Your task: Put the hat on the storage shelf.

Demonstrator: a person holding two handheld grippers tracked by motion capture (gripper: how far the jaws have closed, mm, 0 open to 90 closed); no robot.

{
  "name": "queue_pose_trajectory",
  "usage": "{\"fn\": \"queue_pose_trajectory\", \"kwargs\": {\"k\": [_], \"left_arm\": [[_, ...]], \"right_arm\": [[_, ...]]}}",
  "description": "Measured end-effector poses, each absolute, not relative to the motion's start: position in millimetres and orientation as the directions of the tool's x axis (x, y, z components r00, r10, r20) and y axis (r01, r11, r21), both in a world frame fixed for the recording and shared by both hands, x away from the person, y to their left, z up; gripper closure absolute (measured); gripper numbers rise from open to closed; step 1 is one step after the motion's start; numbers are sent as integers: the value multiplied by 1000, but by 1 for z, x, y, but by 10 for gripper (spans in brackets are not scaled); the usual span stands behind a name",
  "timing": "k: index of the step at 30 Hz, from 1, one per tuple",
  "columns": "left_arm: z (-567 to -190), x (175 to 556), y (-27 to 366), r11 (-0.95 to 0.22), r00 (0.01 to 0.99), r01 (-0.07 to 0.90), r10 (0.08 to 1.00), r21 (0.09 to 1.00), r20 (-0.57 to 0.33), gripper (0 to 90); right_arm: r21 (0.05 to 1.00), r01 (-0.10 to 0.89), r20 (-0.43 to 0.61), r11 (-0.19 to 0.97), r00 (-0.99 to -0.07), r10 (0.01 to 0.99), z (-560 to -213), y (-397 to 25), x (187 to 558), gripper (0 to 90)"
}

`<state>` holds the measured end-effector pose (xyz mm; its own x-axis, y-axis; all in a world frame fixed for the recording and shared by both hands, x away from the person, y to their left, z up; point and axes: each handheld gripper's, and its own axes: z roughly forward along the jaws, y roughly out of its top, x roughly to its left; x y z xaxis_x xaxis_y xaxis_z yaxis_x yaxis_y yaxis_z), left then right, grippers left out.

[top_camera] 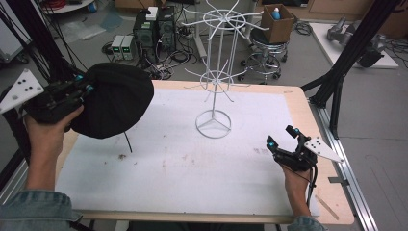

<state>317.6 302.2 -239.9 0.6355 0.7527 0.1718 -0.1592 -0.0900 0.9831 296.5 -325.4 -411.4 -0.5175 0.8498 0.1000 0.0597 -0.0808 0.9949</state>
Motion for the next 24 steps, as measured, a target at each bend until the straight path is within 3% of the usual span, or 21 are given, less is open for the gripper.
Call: {"fn": "queue_pose_trajectory", "kwargs": {"k": [12,24], "left_arm": [[-191,343,295,-76,658,-206,728,976,196,786],[-157,360,289,12,667,-236,729,972,153,786]], "right_arm": [[995,65,103,-81,-520,848,-412,-326,297,108],[994,69,109,-85,-519,848,-412,-326,297,108]]}}
